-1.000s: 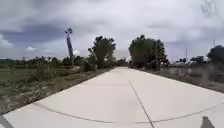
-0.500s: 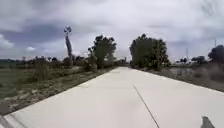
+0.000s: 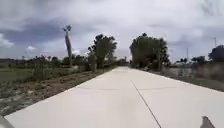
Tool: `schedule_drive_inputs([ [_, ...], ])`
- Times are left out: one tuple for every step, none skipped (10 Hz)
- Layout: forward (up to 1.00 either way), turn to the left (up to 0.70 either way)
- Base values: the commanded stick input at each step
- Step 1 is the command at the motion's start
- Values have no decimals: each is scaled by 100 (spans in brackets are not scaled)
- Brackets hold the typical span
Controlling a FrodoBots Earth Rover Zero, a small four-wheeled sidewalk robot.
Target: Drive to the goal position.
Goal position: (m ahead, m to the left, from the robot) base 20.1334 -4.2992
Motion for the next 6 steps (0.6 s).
schedule_drive_inputs([
  [85, -32],
  [85, -34],
  [85, -34],
  [85, -34],
  [85, -34],
  [85, -22],
])
